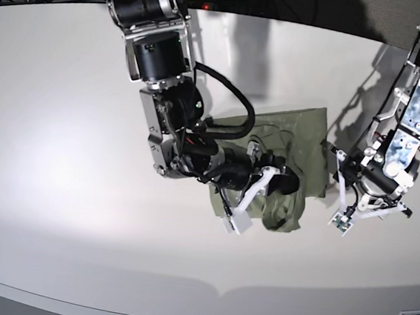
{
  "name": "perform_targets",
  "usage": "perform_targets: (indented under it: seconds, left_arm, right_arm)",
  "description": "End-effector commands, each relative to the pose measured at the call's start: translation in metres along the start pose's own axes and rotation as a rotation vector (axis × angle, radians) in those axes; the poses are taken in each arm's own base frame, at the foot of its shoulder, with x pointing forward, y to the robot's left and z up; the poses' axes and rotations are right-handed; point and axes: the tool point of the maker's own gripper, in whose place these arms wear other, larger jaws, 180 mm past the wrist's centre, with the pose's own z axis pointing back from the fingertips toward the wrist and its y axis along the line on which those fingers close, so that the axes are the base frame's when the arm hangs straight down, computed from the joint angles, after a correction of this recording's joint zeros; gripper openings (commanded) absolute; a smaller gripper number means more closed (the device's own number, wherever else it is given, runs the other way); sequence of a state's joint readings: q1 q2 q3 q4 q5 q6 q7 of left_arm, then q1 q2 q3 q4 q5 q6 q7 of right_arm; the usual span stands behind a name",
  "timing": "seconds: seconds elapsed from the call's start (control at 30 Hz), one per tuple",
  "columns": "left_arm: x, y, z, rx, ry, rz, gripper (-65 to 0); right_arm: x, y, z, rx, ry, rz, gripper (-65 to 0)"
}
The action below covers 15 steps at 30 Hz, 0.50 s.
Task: Fold the T-shirt properly
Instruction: 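Fold the strip over again, bringing both grippers toward each other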
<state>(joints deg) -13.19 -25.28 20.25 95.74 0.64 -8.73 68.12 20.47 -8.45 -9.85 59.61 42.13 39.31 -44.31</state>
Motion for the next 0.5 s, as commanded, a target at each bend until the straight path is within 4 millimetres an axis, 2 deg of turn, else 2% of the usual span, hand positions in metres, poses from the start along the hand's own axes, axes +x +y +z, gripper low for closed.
perform_targets:
  seconds: [0.0, 0.43, 0.47]
  left_arm:
    - [0.011, 0.016, 0.005, 0.044, -0.034, 0.009, -35.8]
    - [0.011, 0.016, 0.005, 0.044, -0.033, 0.008, -35.8]
    - [0.011, 0.016, 0.005, 0.045, -0.034, 0.008, -35.8]
  right_arm:
    - [0.026, 0.014, -0.002, 0.040, -0.067, 0.034, -65.0]
    - [0.023, 0.026, -0.011, 0.066, -0.062, 0.065, -65.0]
    - [0.024, 0.027, -0.011, 0.073, -0.068, 0.058, -59.7]
